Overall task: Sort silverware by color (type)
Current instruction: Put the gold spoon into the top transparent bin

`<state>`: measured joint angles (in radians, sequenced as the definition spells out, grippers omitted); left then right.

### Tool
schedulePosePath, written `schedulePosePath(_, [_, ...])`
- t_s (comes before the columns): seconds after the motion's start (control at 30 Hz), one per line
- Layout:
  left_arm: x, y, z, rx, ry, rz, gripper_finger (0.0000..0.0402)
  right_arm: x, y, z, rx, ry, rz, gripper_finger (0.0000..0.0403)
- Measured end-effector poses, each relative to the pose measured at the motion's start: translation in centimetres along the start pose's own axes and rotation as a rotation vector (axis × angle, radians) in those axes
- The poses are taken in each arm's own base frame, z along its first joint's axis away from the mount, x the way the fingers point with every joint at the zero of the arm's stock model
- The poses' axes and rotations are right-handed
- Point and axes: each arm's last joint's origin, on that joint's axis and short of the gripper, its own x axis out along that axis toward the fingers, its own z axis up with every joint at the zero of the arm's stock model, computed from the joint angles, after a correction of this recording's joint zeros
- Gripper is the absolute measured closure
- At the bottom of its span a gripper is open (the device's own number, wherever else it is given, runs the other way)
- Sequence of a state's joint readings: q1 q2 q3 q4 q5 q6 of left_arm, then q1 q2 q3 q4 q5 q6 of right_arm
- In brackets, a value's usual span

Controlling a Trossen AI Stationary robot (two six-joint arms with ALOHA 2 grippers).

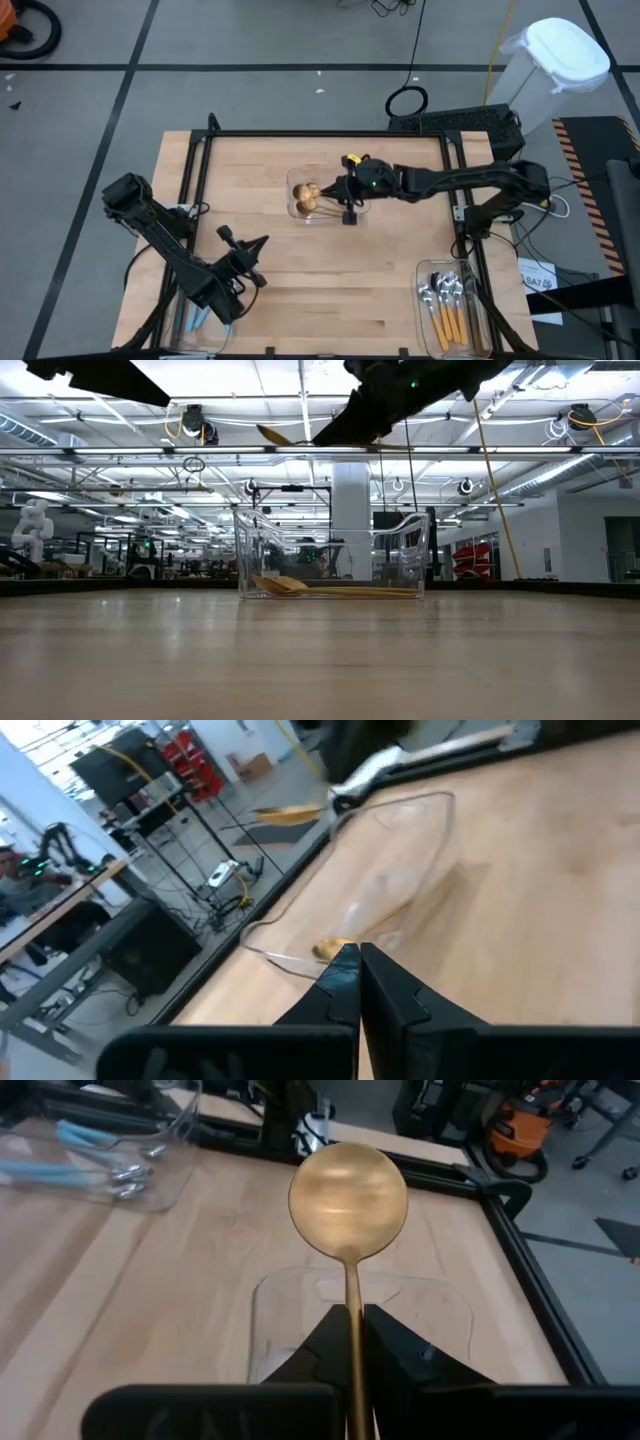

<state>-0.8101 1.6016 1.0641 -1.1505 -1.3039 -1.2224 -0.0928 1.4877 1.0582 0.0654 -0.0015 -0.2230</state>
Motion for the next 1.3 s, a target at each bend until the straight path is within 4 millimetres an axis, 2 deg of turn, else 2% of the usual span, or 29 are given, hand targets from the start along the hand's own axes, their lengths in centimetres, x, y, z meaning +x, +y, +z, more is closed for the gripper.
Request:
schedulePosePath(0.2, [0.3,-2.0,0.9,0.094,0.056,-0.123,0.0400,1.3,-1.3,-1.0,0.003,0.004,0.013,0.0390])
schedulePosePath(0.4, [2.6,-4.3,3.8,0.196,0.045,-0.363,0.0400,2.3,-1.5,-2.0,0.000,0.050,0.016,0.0390])
schedulePosePath(0.5, [3.8,-4.3,4.6,0.271,0.011,-0.393,0.0400,2.8,-1.6,-2.6,0.001,0.072,0.015,0.0390])
schedulePosePath(0.6, [4.4,-2.8,4.8,0.280,0.027,-0.358,0.0401,3.5,-1.8,-3.4,0.008,0.105,0.014,0.0390])
schedulePosePath(0.67, [4.9,-1.6,4.4,0.232,0.016,-0.342,0.0401,3.9,-2.0,-3.9,0.012,0.121,0.011,0.0390])
schedulePosePath(0.77, [6.0,0.3,2.0,0.132,-0.025,-0.367,0.0401,4.7,-2.3,-4.8,0.021,0.151,0.006,0.0390])
schedulePosePath(0.9, [7.0,2.3,-0.2,-0.078,-0.234,-0.523,0.0401,5.6,-2.8,-6.1,0.041,0.195,0.000,0.0390])
schedulePosePath(1.03, [7.5,3.1,-1.7,-0.150,-0.350,-0.598,0.0401,6.4,-3.2,-7.2,0.063,0.231,-0.006,0.0390])
schedulePosePath(1.3, [8.0,3.1,-2.3,-0.150,-0.323,-0.598,0.0401,7.6,-3.8,-8.9,0.100,0.265,-0.019,0.0385])
